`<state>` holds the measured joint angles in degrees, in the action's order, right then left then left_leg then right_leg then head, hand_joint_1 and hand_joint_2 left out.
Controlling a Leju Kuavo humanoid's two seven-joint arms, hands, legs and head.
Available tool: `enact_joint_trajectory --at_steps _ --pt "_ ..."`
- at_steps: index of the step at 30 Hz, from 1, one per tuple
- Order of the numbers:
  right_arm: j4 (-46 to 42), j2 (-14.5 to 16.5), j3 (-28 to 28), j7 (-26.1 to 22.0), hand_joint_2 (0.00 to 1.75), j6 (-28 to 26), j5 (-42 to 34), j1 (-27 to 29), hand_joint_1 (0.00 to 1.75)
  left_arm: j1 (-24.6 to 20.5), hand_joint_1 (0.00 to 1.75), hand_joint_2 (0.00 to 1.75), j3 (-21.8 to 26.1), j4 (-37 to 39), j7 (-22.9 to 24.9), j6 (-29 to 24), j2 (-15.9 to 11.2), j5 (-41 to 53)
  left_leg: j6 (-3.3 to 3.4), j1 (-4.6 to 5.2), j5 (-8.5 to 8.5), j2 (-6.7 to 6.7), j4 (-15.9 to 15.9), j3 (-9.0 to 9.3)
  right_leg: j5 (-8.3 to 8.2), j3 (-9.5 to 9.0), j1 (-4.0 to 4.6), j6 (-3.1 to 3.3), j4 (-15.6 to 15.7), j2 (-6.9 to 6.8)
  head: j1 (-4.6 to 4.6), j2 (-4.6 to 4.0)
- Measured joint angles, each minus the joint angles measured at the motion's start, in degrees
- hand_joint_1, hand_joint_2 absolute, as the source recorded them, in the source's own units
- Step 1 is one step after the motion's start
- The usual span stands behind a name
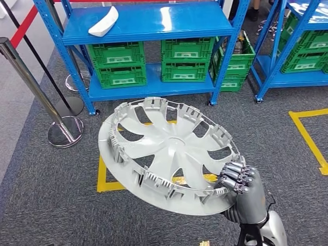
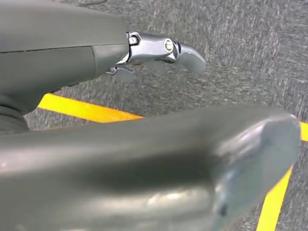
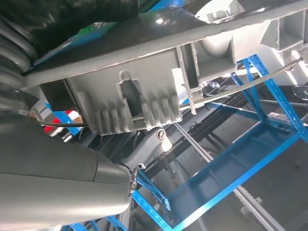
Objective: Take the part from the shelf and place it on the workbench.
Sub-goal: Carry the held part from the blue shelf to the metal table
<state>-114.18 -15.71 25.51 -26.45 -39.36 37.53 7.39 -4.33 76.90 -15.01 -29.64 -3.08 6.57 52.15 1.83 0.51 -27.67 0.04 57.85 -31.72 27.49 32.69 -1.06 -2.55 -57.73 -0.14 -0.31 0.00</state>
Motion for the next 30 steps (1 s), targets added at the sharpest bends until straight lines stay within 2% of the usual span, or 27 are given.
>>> enact_joint_trajectory --at_steps 1,2,4,5,6,8,16,18,19,20,22,23,24,25,27,28,30 --pt "-0.13 -0.02 -0.11 -0.02 1.75 0.0 0.03 0.08 1.75 -0.03 0.0 0.0 -0.08 0.03 0.0 0.03 0.02 0.21 0.41 -0.14 0.29 0.07 -0.31 0.01 0.77 0.49 0.0 -0.19 -0.85 0.03 0.08 0.0" --pt "-0.22 -0.04 -0.21 -0.04 1.75 0.0 0.05 0.17 1.75 -0.04 0.0 0.0 -0.16 0.07 0.01 0.04 0.07 0.36 0.76 -0.28 0.55 0.15 -0.59 -0.03 2.23 1.51 0.01 -0.31 -2.98 0.06 0.18 0.0" --pt "-0.28 -0.07 -0.33 -0.08 1.75 0.0 0.07 0.43 1.75 -0.04 0.0 0.0 -0.24 0.16 0.03 0.03 0.18 0.54 1.1 -0.31 0.81 0.28 -0.66 -0.3 6.12 4.79 -0.04 -0.43 -10.28 0.07 0.36 0.0" --pt "-0.28 -0.08 -0.35 -0.09 1.75 0.01 0.06 0.61 1.75 -0.01 0.0 0.0 -0.25 0.21 0.07 0.01 0.22 0.59 1.14 -0.26 0.86 0.32 -0.63 -0.42 7.47 6.32 -0.05 -0.5 -13.82 0.06 0.39 0.0" --pt "-0.28 -0.08 -0.38 -0.1 1.75 0.01 0.07 0.79 1.75 0.01 0.0 0.0 -0.26 0.25 0.11 -0.02 0.25 0.63 1.15 -0.22 0.9 0.36 -0.6 -0.5 8.08 7.25 -0.06 -0.54 -16.05 0.06 0.39 0.0" --pt "-0.28 -0.09 -0.41 -0.1 1.75 0.01 0.09 1.03 1.75 0.03 0.0 0.0 -0.28 0.3 0.2 -0.04 0.26 0.69 1.12 -0.19 0.94 0.38 -0.57 -0.54 8.01 7.7 -0.05 -0.55 -17.26 0.06 0.39 0.0" --pt "-0.28 -0.1 -0.42 -0.1 1.75 0.0 0.12 1.12 1.75 0.03 0.0 0.0 -0.3 0.32 0.27 -0.04 0.28 0.73 1.11 -0.19 0.94 0.38 -0.55 -0.54 7.43 7.28 -0.05 -0.53 -16.59 0.06 0.38 0.0" --pt "-0.37 -0.16 -0.48 -0.09 1.75 0.0 0.28 1.43 1.75 0.03 0.0 0.0 -0.4 0.42 0.47 -0.04 0.37 1.01 1.05 -0.21 0.91 0.38 -0.42 -0.54 4.83 4.82 -0.06 -0.42 -12.02 0.01 0.38 0.0" --pt "-0.5 -0.22 -0.54 -0.08 1.75 0.0 0.48 1.63 1.75 0.02 0.0 0.0 -0.55 0.5 0.57 -0.03 0.46 1.26 0.9 -0.23 0.84 0.38 -0.25 -0.55 3.36 2.63 -0.05 -0.33 -7.98 -0.13 0.38 0.0" --pt "-0.8 -0.28 -0.74 -0.03 1.75 0.0 0.78 2.03 1.75 0.02 0.0 0.0 -0.84 0.6 0.64 -0.06 0.57 1.66 0.43 -0.16 0.83 0.41 0.05 -0.74 2.16 0.77 0.02 -0.01 -4.41 -0.17 0.38 0.0" --pt "-2.12 -0.36 -1.75 -0.13 1.75 0.0 1.99 3.92 1.75 0.0 0.0 0.0 -2.12 0.8 1.01 -0.44 0.65 2.88 -1.21 -0.2 -3.35 0.38 8.42 -4.28 1.33 -0.89 0.12 1.13 -0.76 -0.14 0.17 0.0" --pt "-2.78 -0.37 -2.34 -0.25 1.75 0.0 2.47 4.98 1.75 -0.04 0.0 0.0 -2.73 0.87 1.14 -0.64 0.6 3.39 -1.79 -0.2 -4.88 0.36 12.26 -5.86 1.14 -0.74 0.23 1.67 -0.75 0.05 0.07 0.0" --pt "-3.3 -0.37 -2.82 -0.44 1.75 0.0 2.83 5.85 1.75 -0.11 0.0 0.0 -3.24 0.91 1.22 -0.8 0.47 3.73 -1.92 -0.26 -5.82 0.29 14.77 -6.68 1.0 -0.69 0.34 1.98 -0.71 0.17 -0.02 0.0" --pt "-3.55 -0.37 -3.08 -0.59 1.75 0.0 2.82 6.17 1.75 -0.23 0.0 0.0 -3.44 0.91 1.1 -0.78 0.33 3.73 -1.47 -0.16 -4.07 0.2 12.47 -5.44 0.99 -0.74 0.54 2.02 -0.71 0.3 -0.02 0.0" --pt "-3.89 -0.36 -3.32 -0.7 1.75 0.0 2.83 6.43 1.75 -0.63 0.0 0.0 -3.83 0.93 0.93 -0.74 0.01 3.76 -0.22 0.16 -0.89 -0.17 4.84 -1.74 0.97 -0.75 0.79 2.01 -0.74 0.51 0.05 0.0" --pt "-4.04 -0.36 -3.43 -0.77 1.75 0.0 2.84 6.51 1.75 -0.87 0.0 0.0 -3.99 0.95 0.87 -0.72 -0.11 3.77 0.25 0.34 -0.28 -0.31 2.35 -0.59 0.92 -0.62 0.83 1.91 -0.77 0.58 0.05 0.0" --pt "-4.24 -0.34 -3.63 -0.86 1.75 0.0 2.9 6.72 1.75 -1.22 0.0 0.0 -4.24 0.98 0.89 -0.72 -0.21 3.78 0.59 0.55 -0.33 -0.33 0.76 -0.04 0.73 -0.28 0.83 1.55 -0.78 0.65 0.08 0.0"
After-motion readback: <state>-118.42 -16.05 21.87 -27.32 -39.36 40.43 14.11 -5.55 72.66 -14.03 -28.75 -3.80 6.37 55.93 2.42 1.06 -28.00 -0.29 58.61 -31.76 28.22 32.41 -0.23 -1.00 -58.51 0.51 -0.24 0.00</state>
